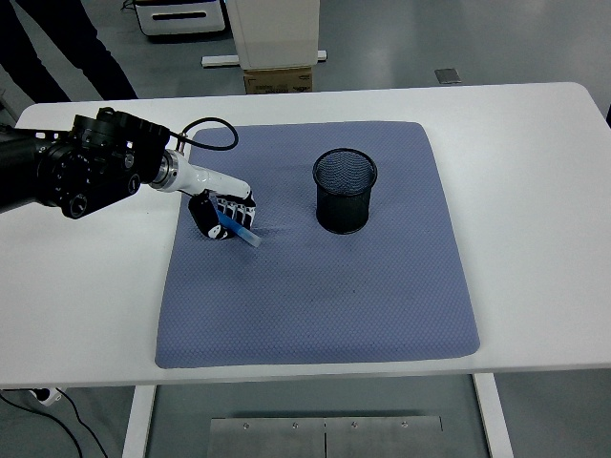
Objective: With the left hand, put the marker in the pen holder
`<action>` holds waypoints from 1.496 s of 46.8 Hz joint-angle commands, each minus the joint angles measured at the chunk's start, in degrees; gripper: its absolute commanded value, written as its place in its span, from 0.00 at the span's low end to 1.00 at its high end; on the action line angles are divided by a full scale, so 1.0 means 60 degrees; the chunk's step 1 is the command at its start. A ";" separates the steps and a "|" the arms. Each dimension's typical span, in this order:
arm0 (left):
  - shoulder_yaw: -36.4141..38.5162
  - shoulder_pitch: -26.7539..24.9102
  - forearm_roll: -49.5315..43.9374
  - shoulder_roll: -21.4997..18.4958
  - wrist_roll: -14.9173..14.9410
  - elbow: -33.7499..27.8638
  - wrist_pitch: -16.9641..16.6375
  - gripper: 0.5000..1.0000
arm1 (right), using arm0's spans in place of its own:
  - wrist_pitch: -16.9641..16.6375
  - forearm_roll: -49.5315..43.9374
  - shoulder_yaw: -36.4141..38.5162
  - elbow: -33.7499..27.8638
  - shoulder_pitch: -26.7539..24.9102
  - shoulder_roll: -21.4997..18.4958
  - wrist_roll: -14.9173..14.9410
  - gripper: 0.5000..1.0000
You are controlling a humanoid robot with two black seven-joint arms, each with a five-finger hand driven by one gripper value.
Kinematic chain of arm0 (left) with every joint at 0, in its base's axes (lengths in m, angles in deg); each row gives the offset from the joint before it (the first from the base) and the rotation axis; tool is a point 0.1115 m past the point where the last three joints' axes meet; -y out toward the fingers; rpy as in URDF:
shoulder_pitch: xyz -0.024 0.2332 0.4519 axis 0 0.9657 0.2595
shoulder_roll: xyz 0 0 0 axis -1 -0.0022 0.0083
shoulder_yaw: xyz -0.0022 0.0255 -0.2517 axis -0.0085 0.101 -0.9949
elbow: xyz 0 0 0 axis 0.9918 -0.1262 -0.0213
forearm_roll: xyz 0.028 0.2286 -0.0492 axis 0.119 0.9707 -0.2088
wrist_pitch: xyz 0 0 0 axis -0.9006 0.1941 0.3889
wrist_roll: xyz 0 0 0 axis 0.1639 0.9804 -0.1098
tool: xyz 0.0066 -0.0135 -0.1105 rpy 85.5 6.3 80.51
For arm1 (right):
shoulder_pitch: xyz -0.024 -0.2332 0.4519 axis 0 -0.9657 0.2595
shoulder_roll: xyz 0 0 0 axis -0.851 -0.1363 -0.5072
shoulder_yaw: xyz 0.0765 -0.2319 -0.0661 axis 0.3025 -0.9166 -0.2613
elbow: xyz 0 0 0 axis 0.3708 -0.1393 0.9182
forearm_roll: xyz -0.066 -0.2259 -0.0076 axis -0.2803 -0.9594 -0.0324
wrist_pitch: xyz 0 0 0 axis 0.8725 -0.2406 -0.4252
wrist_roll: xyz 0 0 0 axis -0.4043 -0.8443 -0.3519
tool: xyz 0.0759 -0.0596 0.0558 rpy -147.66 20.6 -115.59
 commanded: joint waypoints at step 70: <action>-0.0030 -0.0030 -0.0012 0.0000 -0.0044 0.0000 -0.0017 0.11 | -0.0002 0.0000 0.0000 -0.0011 0.0000 0.0000 0.0002 1.00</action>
